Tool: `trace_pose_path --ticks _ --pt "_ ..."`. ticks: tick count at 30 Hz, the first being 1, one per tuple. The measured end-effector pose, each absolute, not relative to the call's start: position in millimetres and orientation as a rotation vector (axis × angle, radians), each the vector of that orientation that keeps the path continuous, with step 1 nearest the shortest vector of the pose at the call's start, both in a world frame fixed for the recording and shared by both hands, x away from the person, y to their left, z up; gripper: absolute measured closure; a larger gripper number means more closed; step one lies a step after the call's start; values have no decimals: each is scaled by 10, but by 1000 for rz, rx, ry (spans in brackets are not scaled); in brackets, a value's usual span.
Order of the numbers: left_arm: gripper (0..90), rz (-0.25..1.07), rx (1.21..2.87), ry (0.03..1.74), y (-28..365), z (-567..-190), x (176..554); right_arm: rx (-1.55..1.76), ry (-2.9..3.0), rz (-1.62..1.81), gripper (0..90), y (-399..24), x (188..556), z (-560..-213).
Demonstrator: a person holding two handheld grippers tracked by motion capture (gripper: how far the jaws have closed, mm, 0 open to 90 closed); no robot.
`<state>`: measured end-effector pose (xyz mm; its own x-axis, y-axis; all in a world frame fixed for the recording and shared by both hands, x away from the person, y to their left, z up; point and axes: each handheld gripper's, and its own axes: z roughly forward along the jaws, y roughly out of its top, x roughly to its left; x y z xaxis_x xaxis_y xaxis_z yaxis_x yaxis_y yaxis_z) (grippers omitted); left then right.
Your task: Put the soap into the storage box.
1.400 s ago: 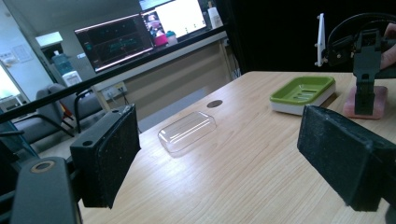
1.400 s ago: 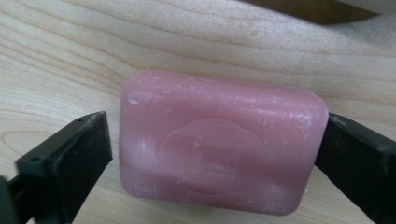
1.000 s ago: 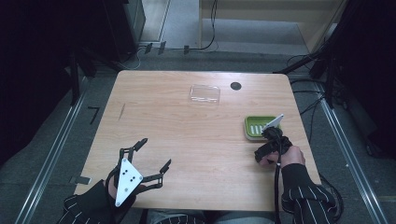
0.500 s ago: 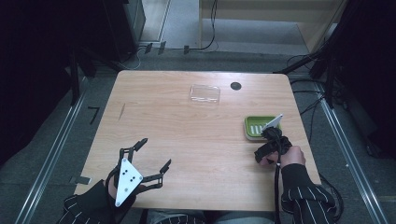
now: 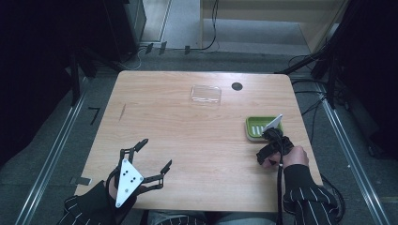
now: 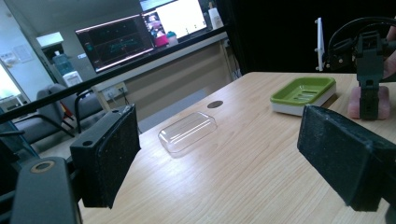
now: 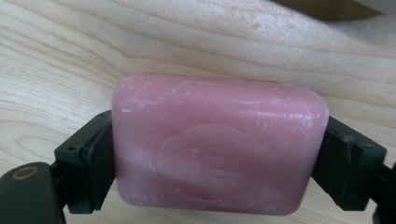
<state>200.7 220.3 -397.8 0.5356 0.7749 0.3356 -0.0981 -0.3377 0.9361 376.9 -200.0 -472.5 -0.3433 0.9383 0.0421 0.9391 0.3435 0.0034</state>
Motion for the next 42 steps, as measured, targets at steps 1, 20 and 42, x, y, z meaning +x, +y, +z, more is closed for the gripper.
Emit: trace_pose_path --ticks 1,20,42 --pt "136 999 1683 575 2204 -3978 2008 -1785 -2551 -40 131 -2001 3768 -4720" --pt "136 999 1677 580 2207 -3978 2008 -1759 -2588 -36 134 -2044 3751 -4604" --pt "136 998 1677 576 2208 -3979 2009 -1747 -2617 -50 137 -2095 3740 -4434"
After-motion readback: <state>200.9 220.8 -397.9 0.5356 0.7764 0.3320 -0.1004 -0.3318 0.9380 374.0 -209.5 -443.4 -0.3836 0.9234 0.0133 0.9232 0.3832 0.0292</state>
